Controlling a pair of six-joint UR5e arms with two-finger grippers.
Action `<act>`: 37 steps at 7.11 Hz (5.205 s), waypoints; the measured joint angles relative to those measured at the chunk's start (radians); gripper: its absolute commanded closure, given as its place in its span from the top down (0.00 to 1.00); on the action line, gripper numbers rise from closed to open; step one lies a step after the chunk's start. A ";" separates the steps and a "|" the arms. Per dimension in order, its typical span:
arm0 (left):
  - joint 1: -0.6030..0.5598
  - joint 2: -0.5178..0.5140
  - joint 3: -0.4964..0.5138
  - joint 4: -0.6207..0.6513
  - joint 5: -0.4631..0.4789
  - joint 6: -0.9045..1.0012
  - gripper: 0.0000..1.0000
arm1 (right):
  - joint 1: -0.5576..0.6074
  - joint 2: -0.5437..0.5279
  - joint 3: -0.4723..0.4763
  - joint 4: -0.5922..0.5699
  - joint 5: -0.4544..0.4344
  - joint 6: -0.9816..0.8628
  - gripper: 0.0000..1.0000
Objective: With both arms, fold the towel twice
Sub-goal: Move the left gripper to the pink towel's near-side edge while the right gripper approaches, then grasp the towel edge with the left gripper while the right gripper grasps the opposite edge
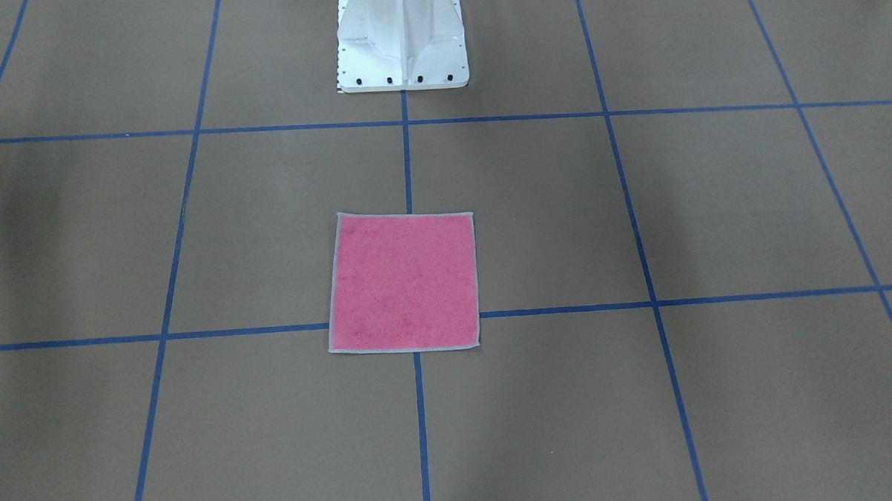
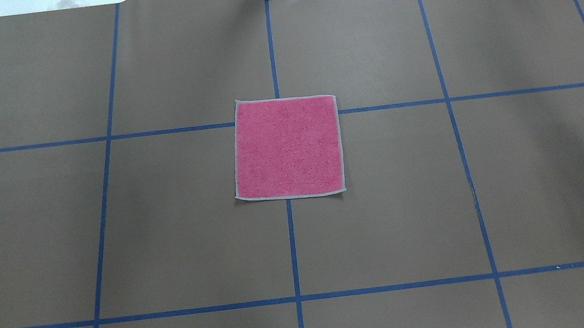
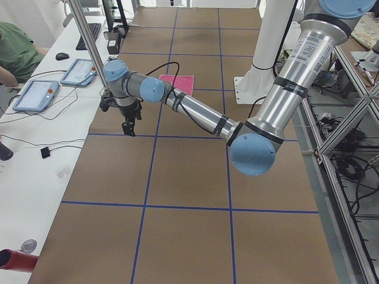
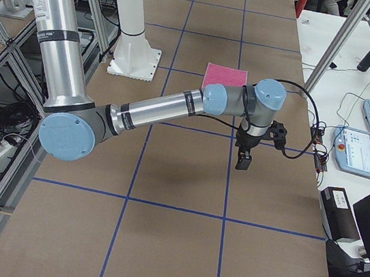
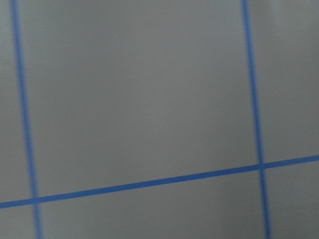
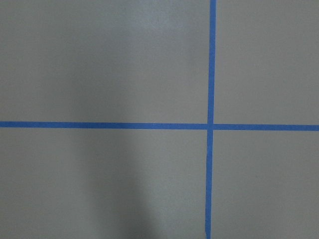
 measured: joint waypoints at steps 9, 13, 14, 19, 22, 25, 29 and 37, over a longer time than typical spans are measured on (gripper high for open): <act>0.544 -0.053 0.013 -0.682 0.230 -1.148 1.00 | -0.265 0.009 -0.055 0.520 0.199 0.612 1.00; 0.731 -0.070 0.021 -0.720 0.428 -1.264 0.99 | -0.428 0.012 -0.068 0.761 -0.008 0.890 1.00; 0.738 -0.070 0.025 -0.722 0.433 -1.267 0.99 | -0.472 0.015 -0.076 0.846 -0.056 0.996 1.00; 0.743 -0.075 0.061 -0.724 0.435 -1.265 0.78 | -0.545 0.058 -0.071 0.929 -0.096 1.184 1.00; 0.744 -0.093 0.086 -0.724 0.435 -1.266 0.74 | -0.557 0.059 -0.067 0.930 -0.097 1.196 1.00; 0.744 -0.108 0.106 -0.724 0.435 -1.266 0.39 | -0.559 0.059 -0.066 0.932 -0.095 1.197 1.00; 0.741 -0.114 0.102 -0.722 0.435 -1.271 0.00 | -0.583 0.059 -0.068 0.942 -0.105 1.203 0.99; 0.731 -0.116 0.092 -0.724 0.433 -1.275 0.00 | -0.840 0.170 -0.097 0.939 -0.405 1.505 0.98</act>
